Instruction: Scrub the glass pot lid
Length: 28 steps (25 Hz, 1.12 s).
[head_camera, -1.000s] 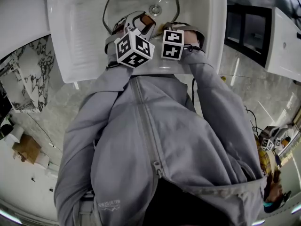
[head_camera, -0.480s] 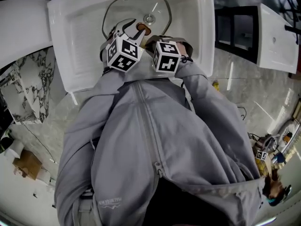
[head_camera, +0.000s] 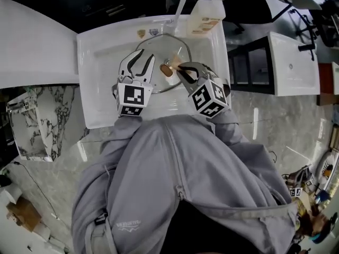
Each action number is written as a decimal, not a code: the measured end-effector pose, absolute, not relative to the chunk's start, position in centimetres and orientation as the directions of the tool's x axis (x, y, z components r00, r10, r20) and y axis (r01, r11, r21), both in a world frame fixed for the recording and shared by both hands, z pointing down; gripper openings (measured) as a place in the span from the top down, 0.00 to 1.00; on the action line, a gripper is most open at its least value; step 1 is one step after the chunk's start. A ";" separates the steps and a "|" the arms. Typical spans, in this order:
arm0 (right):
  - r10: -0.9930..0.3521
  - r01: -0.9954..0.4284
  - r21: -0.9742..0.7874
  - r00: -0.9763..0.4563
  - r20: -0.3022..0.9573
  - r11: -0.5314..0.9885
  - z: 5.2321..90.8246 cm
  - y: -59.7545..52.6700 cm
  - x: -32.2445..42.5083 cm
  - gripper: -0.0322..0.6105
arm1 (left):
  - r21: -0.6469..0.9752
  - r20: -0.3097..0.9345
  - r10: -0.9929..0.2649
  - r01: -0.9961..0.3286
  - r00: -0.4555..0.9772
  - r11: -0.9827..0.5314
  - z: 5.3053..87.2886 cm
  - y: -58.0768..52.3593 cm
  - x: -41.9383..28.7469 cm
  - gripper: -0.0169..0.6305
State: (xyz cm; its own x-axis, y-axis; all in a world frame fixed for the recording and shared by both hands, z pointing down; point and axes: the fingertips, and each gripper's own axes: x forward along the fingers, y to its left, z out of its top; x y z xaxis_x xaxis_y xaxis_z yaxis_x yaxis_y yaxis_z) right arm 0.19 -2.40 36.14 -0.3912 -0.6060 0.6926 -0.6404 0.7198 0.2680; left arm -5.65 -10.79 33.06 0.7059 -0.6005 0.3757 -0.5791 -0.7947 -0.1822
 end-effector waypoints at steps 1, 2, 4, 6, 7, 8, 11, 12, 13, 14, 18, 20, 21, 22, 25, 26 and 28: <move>-0.656 -0.664 0.302 -0.379 0.653 0.684 34.3 -2.9 0.4 0.90 | -0.181 0.339 -0.614 -0.591 0.713 -0.786 31.6 -10.7 -5.8 0.81; -0.706 -0.690 0.331 -0.368 0.605 0.643 32.4 -3.5 0.6 0.90 | -0.183 0.300 -0.628 -0.602 0.719 -0.777 30.0 -10.8 -5.9 0.83; -0.797 -0.743 0.375 -0.346 0.495 0.555 28.4 -4.9 1.0 0.90 | -0.199 0.219 -0.657 -0.626 0.721 -0.754 26.8 -11.1 -6.2 0.87; -0.863 -0.787 0.395 -0.325 0.387 0.474 24.7 -5.7 1.1 0.90 | -0.210 0.149 -0.675 -0.644 0.722 -0.735 23.7 -11.1 -6.4 0.89; -0.888 -0.808 0.396 -0.315 0.335 0.436 23.0 -5.8 1.1 0.90 | -0.212 0.122 -0.678 -0.648 0.725 -0.731 22.4 -10.9 -6.5 0.90; -0.910 -0.829 0.391 -0.304 0.283 0.399 21.5 -5.8 1.2 0.90 | -0.215 0.102 -0.678 -0.649 0.728 -0.730 21.2 -10.6 -6.5 0.91; -0.960 -0.909 0.312 -0.252 0.119 0.277 17.6 -5.6 2.0 0.90 | -0.198 0.068 -0.688 -0.666 0.723 -0.719 18.6 -9.9 -6.6 0.94; -0.971 -0.937 0.254 -0.226 0.078 0.239 16.8 -5.4 2.5 0.90 | -0.174 0.062 -0.697 -0.680 0.714 -0.712 18.2 -9.8 -6.8 0.94; -0.978 -0.958 0.198 -0.201 0.051 0.208 16.4 -5.2 3.0 0.90 | -0.145 0.056 -0.708 -0.696 0.704 -0.703 18.0 -9.7 -7.0 0.95; -0.982 -0.969 0.159 -0.183 0.040 0.187 16.3 -4.9 3.4 0.90 | -0.118 0.051 -0.717 -0.709 0.695 -0.695 17.9 -9.5 -7.3 0.96; -0.980 -0.974 0.120 -0.187 0.064 0.194 17.6 -4.0 2.6 0.90 | -0.060 0.054 -0.728 -0.726 0.683 -0.685 18.2 -8.2 -7.8 0.96; -0.979 -0.976 0.097 -0.191 0.070 0.197 18.2 -3.6 2.1 0.90 | -0.046 0.076 -0.721 -0.720 0.689 -0.693 18.9 -7.4 -7.8 0.96; -0.980 -0.977 0.089 -0.186 0.069 0.192 18.4 -3.4 1.9 0.90 | -0.042 0.084 -0.719 -0.718 0.690 -0.694 19.3 -7.1 -7.8 0.96; -0.981 -0.979 0.084 -0.180 0.068 0.185 18.6 -3.2 1.8 0.90 | -0.042 0.088 -0.719 -0.718 0.690 -0.695 19.6 -6.8 -7.9 0.96; -0.986 -0.983 0.086 -0.156 0.061 0.161 18.9 -2.7 2.0 0.90 | -0.057 0.086 -0.707 -0.705 0.702 -0.707 19.7 -6.1 -7.8 0.96; -0.987 -0.984 0.088 -0.148 0.057 0.153 18.9 -2.6 2.0 0.90 | -0.061 0.084 -0.702 -0.699 0.707 -0.712 19.7 -5.9 -7.8 0.96; -0.989 -0.986 0.088 -0.140 0.044 0.143 18.6 -2.5 1.9 0.90 | -0.063 0.080 -0.693 -0.691 0.716 -0.721 19.7 -5.7 -7.8 0.96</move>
State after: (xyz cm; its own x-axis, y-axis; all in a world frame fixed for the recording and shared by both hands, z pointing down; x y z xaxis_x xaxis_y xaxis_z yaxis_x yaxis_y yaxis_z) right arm 1.88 -2.49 18.57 -0.1397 -0.9892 0.0442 -0.9858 0.1431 0.0875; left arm -7.80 -5.66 19.72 0.7162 -0.6933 0.0802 -0.6905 -0.7206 -0.0630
